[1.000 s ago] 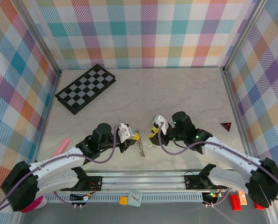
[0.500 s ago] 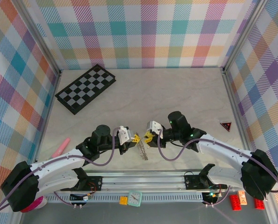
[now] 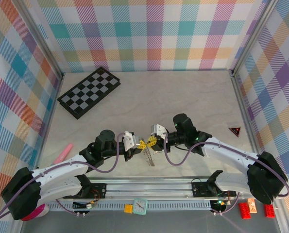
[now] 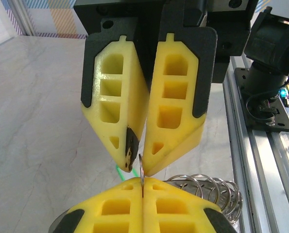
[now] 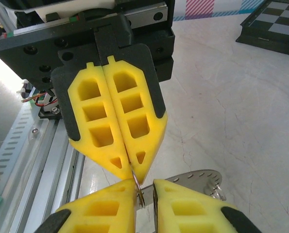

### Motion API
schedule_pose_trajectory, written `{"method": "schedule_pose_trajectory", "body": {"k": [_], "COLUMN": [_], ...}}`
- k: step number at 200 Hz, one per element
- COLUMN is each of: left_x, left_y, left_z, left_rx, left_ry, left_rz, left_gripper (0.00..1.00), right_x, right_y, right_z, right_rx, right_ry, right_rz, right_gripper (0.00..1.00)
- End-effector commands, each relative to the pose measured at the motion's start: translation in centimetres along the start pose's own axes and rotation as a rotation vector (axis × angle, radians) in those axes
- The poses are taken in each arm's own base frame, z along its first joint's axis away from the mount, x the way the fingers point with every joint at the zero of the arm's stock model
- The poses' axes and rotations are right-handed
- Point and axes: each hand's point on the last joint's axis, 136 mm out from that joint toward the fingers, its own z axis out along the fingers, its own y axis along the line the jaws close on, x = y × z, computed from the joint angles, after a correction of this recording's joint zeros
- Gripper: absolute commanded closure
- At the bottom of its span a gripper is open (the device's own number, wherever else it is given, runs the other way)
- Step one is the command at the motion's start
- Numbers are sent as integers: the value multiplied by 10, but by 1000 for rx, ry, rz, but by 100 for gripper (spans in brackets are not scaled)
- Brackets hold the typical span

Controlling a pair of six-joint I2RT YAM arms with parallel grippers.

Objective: Put the keys on the keyring

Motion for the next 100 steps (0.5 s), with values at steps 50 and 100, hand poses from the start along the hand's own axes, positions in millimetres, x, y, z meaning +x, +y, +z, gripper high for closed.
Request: {"method": "schedule_pose_trajectory", "body": {"k": [50, 100], "left_x": [-17, -19], "left_y": [-1, -1], "left_z": [-3, -4], "left_rx": [9, 4], "left_ry": [-71, -75], "left_rz": [61, 63], "left_gripper": [100, 100], "right_x": [-5, -11], "right_y": [5, 4], "right_z": [-4, -2], "right_rx": [-19, -35], "right_ry": [6, -11], "right_rz": [-53, -53], "right_gripper": [81, 90]}}
